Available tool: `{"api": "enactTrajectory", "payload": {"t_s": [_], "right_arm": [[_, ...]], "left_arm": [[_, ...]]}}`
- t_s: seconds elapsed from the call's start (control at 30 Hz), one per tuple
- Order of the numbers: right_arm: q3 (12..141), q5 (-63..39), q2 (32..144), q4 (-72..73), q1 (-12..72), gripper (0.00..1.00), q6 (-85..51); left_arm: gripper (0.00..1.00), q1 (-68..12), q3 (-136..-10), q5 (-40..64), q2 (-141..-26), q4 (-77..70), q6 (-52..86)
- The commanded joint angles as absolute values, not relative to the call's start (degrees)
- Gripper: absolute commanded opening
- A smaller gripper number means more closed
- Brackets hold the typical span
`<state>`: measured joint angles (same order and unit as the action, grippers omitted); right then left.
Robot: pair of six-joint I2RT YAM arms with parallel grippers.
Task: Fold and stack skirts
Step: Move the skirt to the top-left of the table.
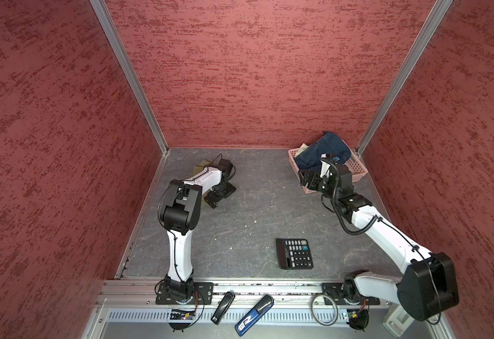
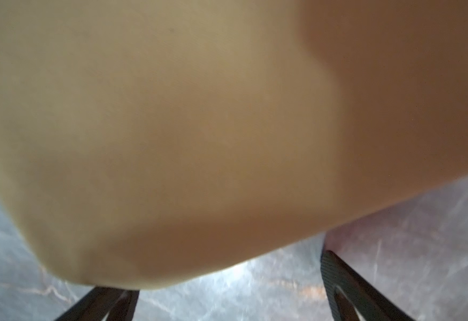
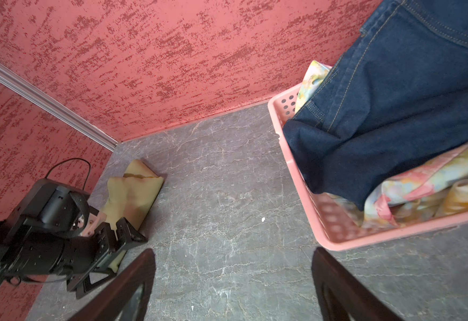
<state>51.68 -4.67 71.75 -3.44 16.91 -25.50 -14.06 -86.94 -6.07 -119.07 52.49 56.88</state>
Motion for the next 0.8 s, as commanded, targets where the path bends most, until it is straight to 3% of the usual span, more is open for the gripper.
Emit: {"api": "enactTrajectory", "payload": {"t_s": [0.0, 0.33, 0.77], "right_arm": [[51.06, -3.07, 71.06, -3.21, 16.76, 0.89, -25.14], [51.37, -3.26, 72.64, -2.96, 16.79, 0.88, -25.4], [52.2, -3.6, 75.89, -2.19, 16.76, 0.89, -25.65]], "left_arm": [[0.99, -11.09, -89.03, -6.51, -120.79, 52.91, 54.44], [0.96, -5.45, -100.01, -3.36, -127.64, 53.52, 54.56], [0.94, 0.51, -105.2, 5.95, -132.31, 46.86, 67.41]]}}
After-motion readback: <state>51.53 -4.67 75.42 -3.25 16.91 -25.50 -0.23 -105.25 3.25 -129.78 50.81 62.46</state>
